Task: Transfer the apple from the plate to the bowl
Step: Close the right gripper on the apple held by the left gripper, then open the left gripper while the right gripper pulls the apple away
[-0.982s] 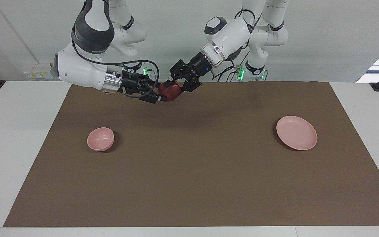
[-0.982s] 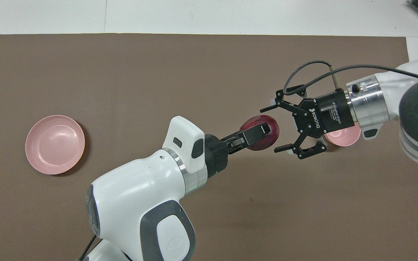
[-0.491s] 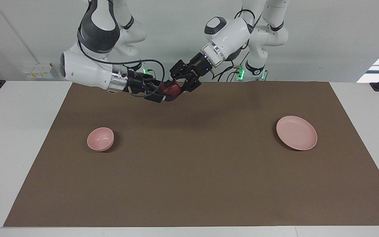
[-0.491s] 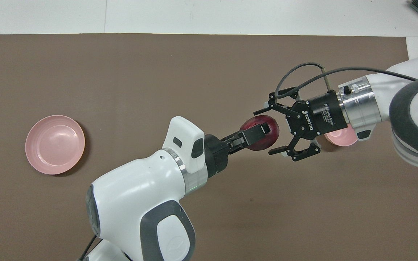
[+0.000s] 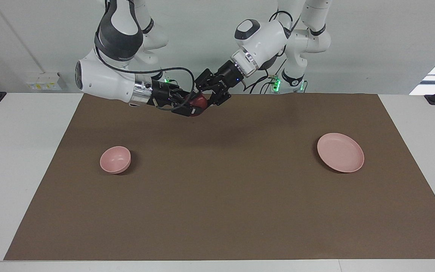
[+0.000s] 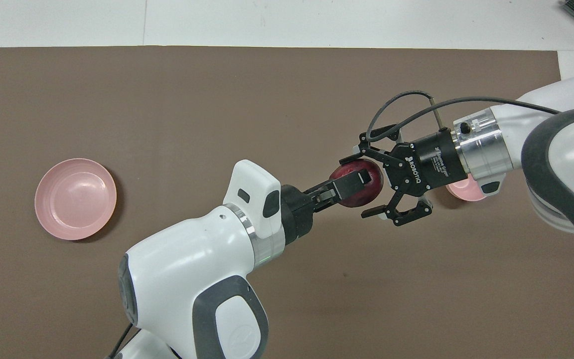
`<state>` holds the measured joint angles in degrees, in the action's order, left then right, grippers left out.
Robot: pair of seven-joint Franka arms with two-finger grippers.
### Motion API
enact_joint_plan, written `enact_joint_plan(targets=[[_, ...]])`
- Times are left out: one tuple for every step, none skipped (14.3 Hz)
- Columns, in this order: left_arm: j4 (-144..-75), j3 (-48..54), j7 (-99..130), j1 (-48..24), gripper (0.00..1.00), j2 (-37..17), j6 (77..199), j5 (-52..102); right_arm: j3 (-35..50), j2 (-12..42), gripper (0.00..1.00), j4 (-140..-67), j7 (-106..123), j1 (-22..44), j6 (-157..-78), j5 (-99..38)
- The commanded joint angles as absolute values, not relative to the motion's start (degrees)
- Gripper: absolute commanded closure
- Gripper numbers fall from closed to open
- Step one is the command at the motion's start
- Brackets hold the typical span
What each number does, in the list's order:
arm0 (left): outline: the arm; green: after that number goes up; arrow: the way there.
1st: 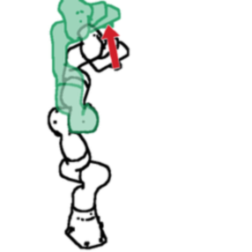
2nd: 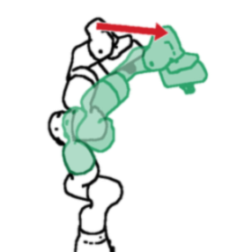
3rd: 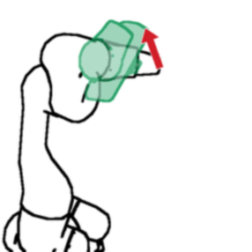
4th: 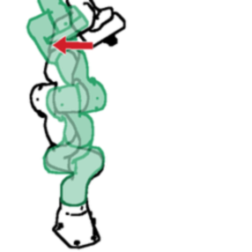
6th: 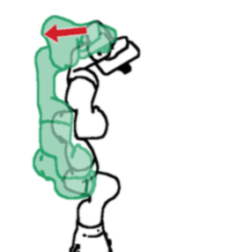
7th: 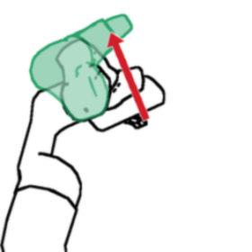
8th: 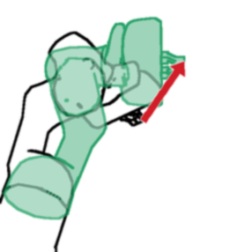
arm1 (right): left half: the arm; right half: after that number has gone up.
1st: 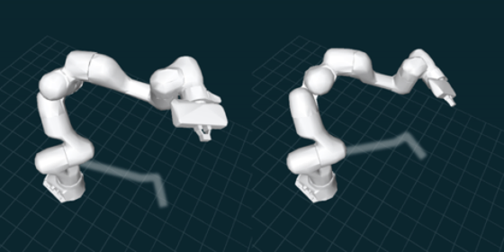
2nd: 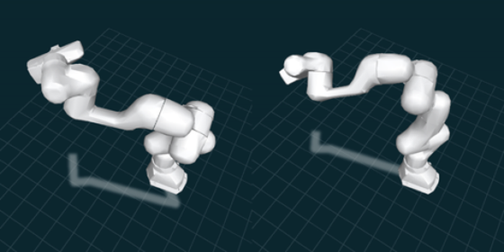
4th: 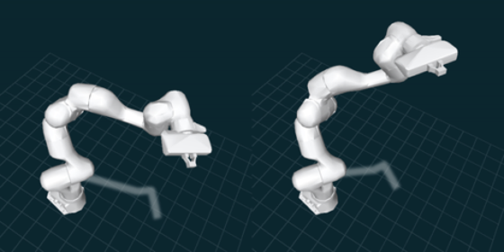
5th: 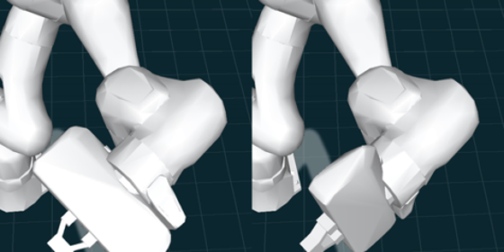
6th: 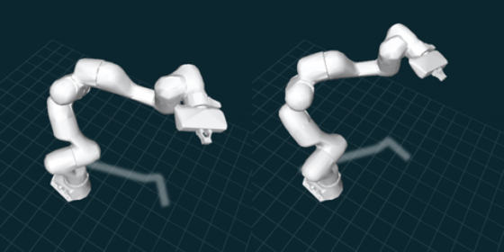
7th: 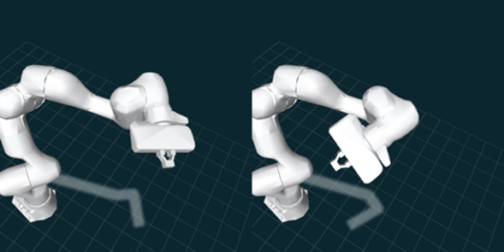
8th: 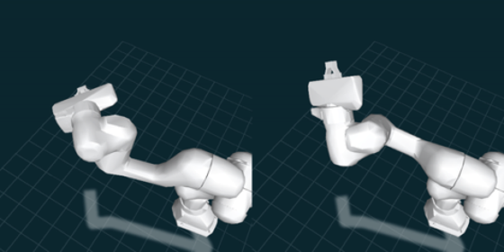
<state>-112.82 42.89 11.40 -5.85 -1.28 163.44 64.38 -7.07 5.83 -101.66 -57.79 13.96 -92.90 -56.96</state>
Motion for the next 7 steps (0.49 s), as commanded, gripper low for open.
enact_joint_plan(targets=[[-113.29,42.63,11.69,-6.42,1.00,-0.70,164.53,65.48,-6.86,5.18,0.59,-102.48,-58.80,13.62,-92.64,-57.83],[-113.38,42.63,11.69,-6.42,1.00,-0.62,164.53,65.48,-6.86,5.19,0.75,-102.48,-58.80,13.62,-92.55,-57.83],[-113.38,42.63,11.69,-6.33,1.00,-0.44,164.53,65.39,-6.86,5.19,0.95,-102.48,-58.80,13.62,-92.55,-57.75],[-113.38,42.63,11.69,-6.33,1.00,-0.53,164.53,65.48,-6.94,5.19,1.00,-102.39,-58.97,13.54,-92.37,-57.66],[-113.47,42.63,11.60,-6.33,0.98,-0.44,164.44,65.48,-6.86,5.19,1.00,-102.48,-58.97,13.36,-92.11,-57.48],[-113.47,42.54,11.69,-6.24,0.78,-0.44,164.44,65.48,-6.94,5.19,1.00,-102.39,-58.97,13.27,-91.85,-57.39],[-113.38,42.45,11.60,-5.89,0.21,-0.53,164.44,65.39,-6.86,5.19,1.00,-102.39,-58.97,13.18,-91.85,-57.39]])
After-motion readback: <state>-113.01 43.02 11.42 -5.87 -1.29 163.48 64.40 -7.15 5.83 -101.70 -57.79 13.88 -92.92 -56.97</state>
